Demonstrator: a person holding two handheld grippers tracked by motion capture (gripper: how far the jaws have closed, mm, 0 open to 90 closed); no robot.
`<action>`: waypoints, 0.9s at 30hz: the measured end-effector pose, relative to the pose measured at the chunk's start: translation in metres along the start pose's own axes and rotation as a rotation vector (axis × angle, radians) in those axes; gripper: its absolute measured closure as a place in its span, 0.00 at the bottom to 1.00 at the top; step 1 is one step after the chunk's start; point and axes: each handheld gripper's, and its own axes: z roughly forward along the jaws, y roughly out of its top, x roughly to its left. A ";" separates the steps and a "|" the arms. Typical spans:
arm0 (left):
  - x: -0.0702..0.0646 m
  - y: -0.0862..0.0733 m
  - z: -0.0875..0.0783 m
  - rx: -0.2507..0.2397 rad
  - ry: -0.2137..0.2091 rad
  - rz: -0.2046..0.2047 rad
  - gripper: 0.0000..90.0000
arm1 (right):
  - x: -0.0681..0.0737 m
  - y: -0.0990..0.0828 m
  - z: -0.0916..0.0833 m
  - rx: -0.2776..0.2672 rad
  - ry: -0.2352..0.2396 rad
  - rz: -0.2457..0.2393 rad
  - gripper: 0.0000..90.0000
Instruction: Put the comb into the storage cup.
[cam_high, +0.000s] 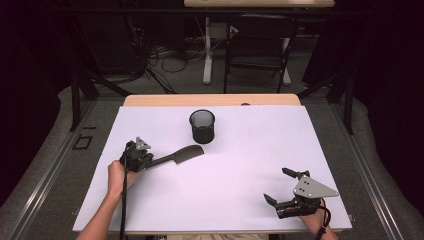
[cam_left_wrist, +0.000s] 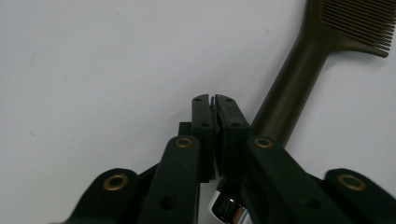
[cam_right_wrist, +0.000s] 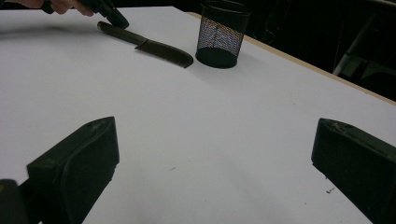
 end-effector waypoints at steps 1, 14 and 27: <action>0.000 0.001 -0.003 -0.009 0.007 0.006 0.88 | 0.000 0.000 0.000 -0.001 -0.001 0.000 0.00; 0.008 0.006 -0.012 -0.095 -0.045 0.002 0.41 | -0.001 -0.001 0.001 0.004 0.004 0.003 0.00; 0.011 0.011 -0.022 -0.155 -0.112 0.017 0.10 | -0.001 -0.001 0.002 0.003 0.009 0.007 0.00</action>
